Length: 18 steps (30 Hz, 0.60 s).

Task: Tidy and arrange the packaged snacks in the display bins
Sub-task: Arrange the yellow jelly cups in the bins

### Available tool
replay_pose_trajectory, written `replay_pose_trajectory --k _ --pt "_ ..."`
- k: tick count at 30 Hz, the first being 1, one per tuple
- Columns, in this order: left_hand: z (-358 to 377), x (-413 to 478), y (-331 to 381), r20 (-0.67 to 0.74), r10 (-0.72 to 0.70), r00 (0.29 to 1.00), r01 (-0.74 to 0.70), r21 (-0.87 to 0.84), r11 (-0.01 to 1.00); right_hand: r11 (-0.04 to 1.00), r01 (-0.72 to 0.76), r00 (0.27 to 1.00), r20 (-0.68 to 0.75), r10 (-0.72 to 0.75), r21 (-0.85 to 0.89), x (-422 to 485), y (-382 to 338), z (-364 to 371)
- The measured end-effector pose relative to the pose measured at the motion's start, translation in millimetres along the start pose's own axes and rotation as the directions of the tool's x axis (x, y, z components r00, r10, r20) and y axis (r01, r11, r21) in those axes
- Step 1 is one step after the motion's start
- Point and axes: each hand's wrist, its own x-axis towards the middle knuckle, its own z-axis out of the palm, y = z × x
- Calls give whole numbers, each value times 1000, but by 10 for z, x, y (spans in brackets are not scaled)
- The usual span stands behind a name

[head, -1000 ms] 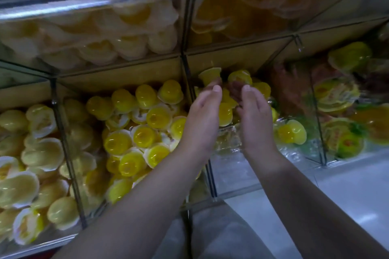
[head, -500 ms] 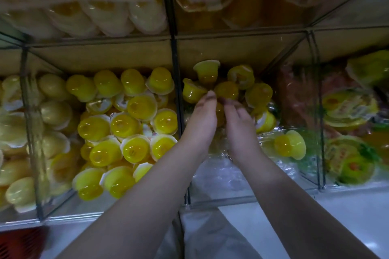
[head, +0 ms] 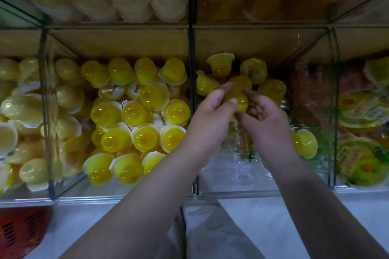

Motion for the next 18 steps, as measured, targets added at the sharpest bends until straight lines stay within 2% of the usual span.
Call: replay_pose_trajectory --k 12,18 --pt "-555 -263 207 15 240 971 -238 -62 969 982 186 982 -33 -188 -39 -272 -430 460" --pt "-928 -302 242 -85 280 956 -286 -61 956 946 289 957 8 -291 -150 -271 -501 840"
